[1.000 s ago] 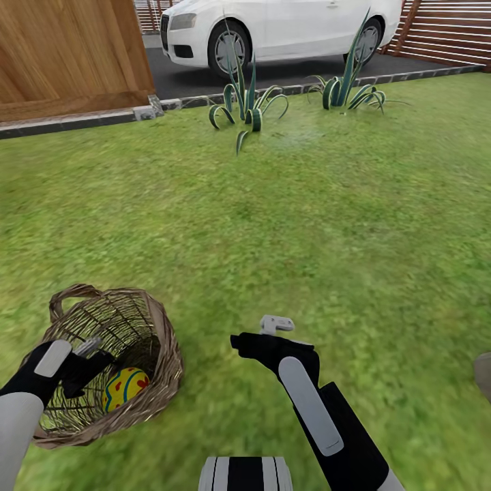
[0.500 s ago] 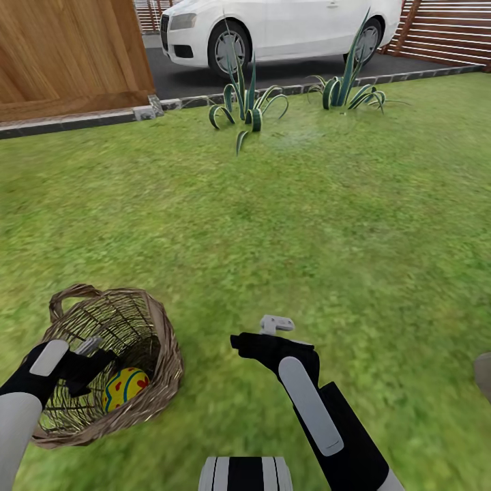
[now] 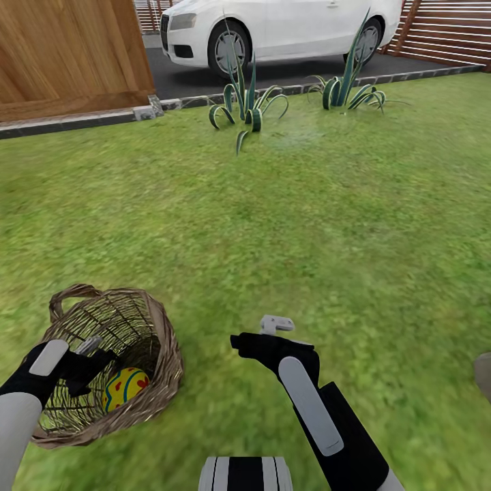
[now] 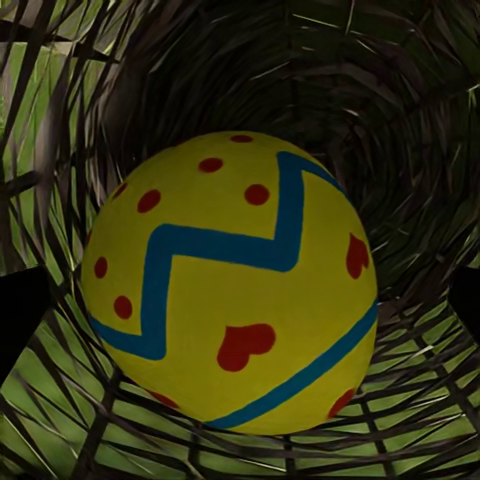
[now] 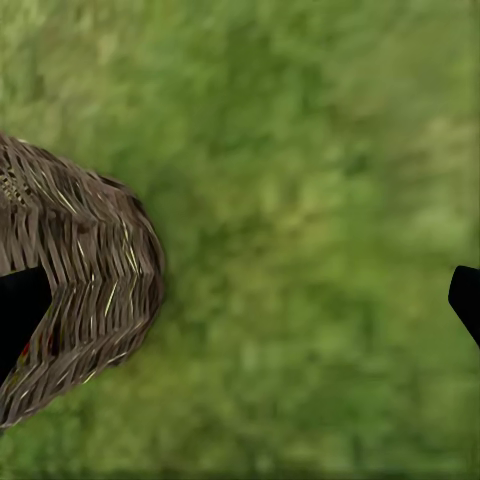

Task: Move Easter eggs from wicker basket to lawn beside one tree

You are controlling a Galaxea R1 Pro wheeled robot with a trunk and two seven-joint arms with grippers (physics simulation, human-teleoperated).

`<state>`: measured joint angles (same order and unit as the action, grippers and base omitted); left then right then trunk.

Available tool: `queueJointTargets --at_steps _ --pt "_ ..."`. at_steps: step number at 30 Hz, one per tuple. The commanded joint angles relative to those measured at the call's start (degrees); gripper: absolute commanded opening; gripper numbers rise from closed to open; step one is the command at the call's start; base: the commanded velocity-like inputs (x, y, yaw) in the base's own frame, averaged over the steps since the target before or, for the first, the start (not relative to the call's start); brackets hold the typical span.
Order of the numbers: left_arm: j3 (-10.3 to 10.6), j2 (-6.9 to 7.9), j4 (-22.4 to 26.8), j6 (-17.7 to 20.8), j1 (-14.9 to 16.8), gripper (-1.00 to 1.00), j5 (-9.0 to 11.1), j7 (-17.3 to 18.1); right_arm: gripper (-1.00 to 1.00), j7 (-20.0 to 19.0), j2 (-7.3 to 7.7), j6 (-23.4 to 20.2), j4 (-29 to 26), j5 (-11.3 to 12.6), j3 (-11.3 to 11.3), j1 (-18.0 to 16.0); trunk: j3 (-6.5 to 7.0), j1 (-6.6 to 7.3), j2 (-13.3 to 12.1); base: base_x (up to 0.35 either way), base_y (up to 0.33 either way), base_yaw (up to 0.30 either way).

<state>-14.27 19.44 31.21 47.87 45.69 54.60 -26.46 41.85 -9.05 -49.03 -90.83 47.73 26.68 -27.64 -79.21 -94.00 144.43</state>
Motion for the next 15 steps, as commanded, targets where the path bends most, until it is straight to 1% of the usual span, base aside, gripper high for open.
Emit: queueJointTargets --at_steps 1,15 --pt "-0.1 -0.01 0.1 0.1 0.0 1.0 0.6 -0.6 1.0 0.6 -0.01 -0.1 -0.1 0.5 0.0 0.0 -0.04 0.01 0.0 0.0 0.0 0.0" --pt "-0.1 -0.01 0.3 0.1 0.0 1.0 0.6 -0.7 1.0 0.6 -0.01 -0.1 -0.1 0.5 0.0 0.0 -0.04 0.01 0.0 0.0 0.0 0.0"
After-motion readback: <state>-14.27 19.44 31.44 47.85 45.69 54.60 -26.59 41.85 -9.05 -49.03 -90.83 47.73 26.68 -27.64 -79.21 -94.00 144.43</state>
